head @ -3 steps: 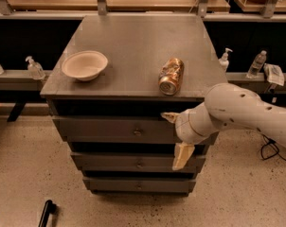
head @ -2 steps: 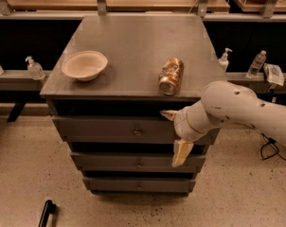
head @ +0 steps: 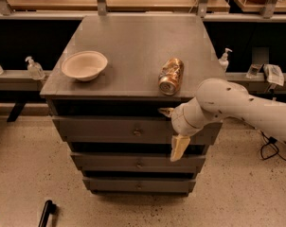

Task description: Open top drawer

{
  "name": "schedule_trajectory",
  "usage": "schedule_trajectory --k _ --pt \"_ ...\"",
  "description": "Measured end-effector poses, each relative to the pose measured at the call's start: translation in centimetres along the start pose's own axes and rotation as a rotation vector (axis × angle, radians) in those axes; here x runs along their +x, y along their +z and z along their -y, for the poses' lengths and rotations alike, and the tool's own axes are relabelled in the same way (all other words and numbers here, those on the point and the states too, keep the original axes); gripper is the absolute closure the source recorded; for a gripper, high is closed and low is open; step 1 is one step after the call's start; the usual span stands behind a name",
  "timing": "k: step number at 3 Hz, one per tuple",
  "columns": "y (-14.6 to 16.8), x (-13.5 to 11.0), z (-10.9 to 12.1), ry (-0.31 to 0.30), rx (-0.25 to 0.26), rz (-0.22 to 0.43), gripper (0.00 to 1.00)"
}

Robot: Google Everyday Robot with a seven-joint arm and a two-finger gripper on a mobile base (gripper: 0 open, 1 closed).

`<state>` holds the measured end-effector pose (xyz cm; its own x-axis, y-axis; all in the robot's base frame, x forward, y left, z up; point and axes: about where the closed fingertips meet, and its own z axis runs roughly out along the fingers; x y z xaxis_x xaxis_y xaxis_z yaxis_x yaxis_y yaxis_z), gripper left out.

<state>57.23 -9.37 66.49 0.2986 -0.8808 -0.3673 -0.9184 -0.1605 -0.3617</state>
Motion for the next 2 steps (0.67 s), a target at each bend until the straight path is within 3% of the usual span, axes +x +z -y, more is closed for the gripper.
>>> schedule_trajectory --k 1,2 --pt "1.61 1.01 0.19 0.005 -0.019 0.011 0.0" --pt "2.33 1.36 -0.05 0.004 -0.032 0.023 0.12"
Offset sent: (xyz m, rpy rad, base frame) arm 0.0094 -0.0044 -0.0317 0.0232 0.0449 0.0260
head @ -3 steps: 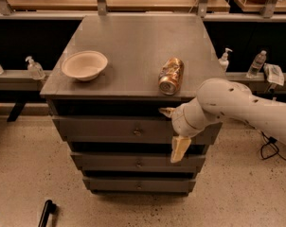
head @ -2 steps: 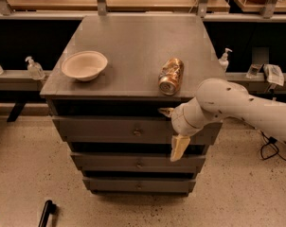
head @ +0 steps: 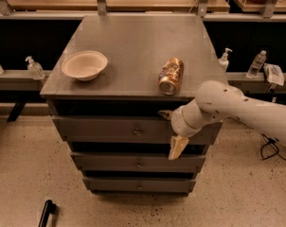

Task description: Open top drawer

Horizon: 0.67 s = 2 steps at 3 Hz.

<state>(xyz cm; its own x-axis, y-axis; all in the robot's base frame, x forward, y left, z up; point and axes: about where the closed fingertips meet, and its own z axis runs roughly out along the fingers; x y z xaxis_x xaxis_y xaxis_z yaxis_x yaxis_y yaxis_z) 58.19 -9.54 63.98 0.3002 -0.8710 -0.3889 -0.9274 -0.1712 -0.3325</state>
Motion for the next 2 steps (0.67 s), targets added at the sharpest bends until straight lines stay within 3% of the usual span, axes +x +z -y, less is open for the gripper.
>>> schedule_trajectory --k 1,2 --pt "-0.09 -0.23 -0.63 0.003 0.004 0.046 0.26" --pt "-0.45 -0.42 -0.71 0.005 0.006 0.059 0.25"
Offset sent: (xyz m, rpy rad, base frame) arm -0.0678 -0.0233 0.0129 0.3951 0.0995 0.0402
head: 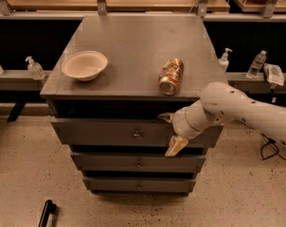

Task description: Open top drawer

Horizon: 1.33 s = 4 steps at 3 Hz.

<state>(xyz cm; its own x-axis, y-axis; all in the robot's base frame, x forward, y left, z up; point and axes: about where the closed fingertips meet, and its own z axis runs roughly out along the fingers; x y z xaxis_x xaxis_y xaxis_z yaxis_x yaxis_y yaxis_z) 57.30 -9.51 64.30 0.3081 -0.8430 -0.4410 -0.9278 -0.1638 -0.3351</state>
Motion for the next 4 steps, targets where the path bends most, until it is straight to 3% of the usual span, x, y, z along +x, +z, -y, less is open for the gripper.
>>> schedule_trajectory --k 1,2,3,4 --pt "0.0 0.0 0.0 0.0 0.0 0.0 0.25" --pt "-0.9 -0.7 -2.5 0.009 -0.026 0.082 0.25" --pt "-1.0 -0.8 -2.5 0.009 -0.026 0.082 0.24" --pt "-3.5 -3.4 -7.6 0.0 -0.078 0.23 0.24"
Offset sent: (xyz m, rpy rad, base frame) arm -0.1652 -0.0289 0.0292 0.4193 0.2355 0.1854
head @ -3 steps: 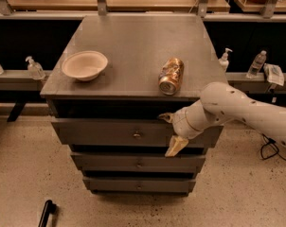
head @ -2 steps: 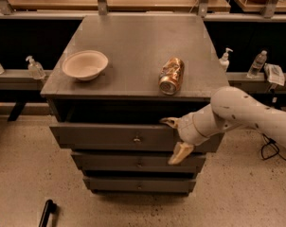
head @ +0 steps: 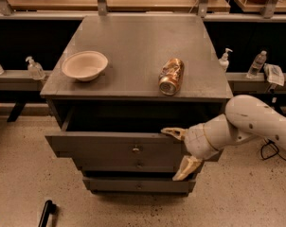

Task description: Open top drawer

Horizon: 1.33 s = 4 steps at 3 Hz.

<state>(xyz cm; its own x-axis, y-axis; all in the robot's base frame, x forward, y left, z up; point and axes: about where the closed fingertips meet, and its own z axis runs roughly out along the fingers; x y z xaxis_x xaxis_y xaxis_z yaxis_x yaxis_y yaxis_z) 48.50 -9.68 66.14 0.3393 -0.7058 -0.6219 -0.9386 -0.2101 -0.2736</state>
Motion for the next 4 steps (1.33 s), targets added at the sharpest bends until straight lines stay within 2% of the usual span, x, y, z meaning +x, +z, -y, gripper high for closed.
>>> schedule_trajectory --k 1,2,3,4 --pt "-1.8 -3.6 -5.2 -0.021 -0.067 0.143 0.26" --pt "-2.9 -5.3 -7.8 -0.006 -0.108 0.18 0.25" --pt "-3.4 -6.3 -7.9 -0.02 -0.11 0.194 0.24" --pt "-3.5 -7.0 -6.0 -0.056 -0.095 0.163 0.27"
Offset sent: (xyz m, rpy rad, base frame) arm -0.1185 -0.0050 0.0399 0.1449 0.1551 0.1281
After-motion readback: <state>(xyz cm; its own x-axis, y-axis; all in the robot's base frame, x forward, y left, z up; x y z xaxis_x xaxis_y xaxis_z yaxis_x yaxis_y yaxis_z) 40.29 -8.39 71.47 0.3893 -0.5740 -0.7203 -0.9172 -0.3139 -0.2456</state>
